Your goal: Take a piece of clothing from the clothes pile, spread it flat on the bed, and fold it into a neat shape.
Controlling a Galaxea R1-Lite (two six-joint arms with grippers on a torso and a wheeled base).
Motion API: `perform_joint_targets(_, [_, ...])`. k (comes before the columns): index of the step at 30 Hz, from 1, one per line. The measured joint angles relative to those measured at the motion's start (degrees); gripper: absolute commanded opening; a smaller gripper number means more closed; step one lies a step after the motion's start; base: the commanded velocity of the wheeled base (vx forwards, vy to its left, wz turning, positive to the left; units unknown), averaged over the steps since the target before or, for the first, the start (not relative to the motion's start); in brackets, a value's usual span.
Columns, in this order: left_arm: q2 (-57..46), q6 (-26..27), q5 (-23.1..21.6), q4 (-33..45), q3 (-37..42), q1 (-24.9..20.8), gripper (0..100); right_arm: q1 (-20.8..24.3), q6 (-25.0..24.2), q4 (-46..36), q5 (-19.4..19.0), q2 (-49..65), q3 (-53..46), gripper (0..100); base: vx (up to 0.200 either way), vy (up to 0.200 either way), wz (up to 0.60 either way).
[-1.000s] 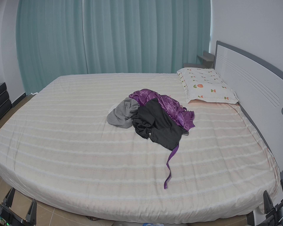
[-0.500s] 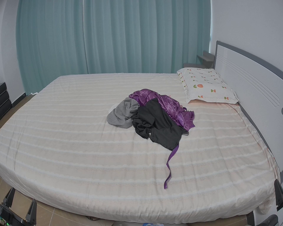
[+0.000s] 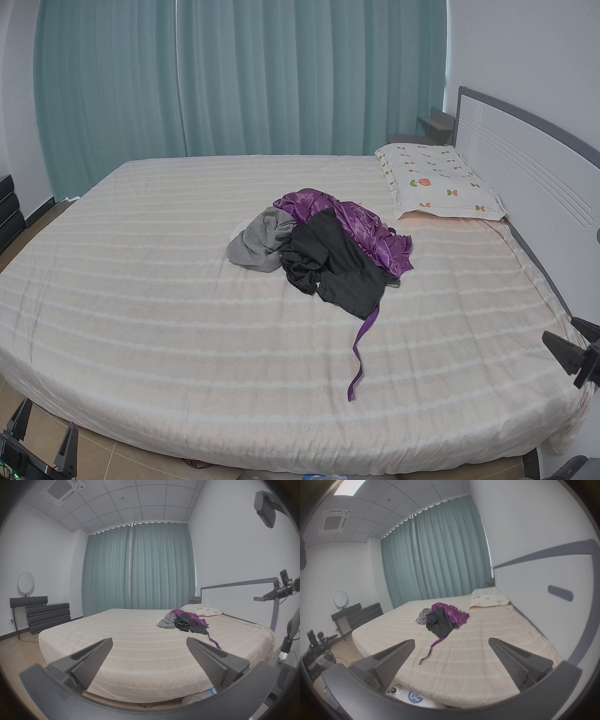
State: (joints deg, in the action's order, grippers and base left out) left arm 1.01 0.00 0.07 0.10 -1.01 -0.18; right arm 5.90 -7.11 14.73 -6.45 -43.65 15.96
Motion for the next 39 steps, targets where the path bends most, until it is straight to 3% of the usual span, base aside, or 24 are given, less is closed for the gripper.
perform_joint_targets(8, [0.0,0.0,0.0,0.0,0.0,0.0,100,5.3,-7.5,7.7,-0.6,-23.3,8.3,100,0.0,0.0,0.0])
perform_joint_targets(22, [0.0,0.0,0.0,0.0,0.0,0.0,100,12.1,-21.4,13.2,-0.7,-59.8,34.2,100,0.0,0.0,0.0])
perform_joint_targets(39, [0.0,0.0,0.0,0.0,0.0,0.0,100,13.2,-30.0,13.2,-0.7,-80.2,50.5,100,0.0,0.0,0.0])
